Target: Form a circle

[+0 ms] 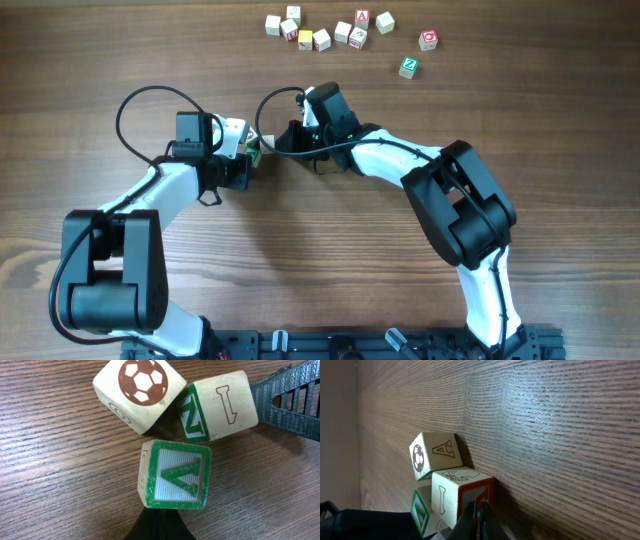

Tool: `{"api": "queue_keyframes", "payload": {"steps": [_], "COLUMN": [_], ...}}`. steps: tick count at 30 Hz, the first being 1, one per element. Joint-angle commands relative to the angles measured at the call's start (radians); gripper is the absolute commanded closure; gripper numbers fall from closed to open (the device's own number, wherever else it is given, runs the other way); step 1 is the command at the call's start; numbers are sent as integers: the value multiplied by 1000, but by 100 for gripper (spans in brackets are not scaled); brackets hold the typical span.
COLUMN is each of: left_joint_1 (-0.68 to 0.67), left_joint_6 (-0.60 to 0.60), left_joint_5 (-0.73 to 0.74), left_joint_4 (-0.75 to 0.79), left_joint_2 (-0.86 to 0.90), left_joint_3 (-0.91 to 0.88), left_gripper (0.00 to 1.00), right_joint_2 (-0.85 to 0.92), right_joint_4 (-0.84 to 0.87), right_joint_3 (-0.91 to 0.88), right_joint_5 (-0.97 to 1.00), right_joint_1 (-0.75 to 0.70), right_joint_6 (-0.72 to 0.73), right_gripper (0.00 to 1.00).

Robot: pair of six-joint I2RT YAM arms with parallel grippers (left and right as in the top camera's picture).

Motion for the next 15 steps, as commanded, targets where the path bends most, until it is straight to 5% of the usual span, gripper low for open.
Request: {"api": "queue_keyframes", "payload": {"steps": [1, 15], "left_joint_1": [-5, -4], "left_joint_6": [11, -11], "left_joint_5": [-6, -6], "left_joint_4": [9, 10], "left_joint_2": [15, 15], "left_joint_3": [-9, -9], "left_gripper": [96, 96], "right_joint_2": [19, 19], "right_joint_4": [9, 15], "right_joint_3": [3, 3], "right_joint_5": [-16, -11], "right_joint_1": [2, -10], "right_joint_6": [6, -5], "right_gripper": [95, 95]}}
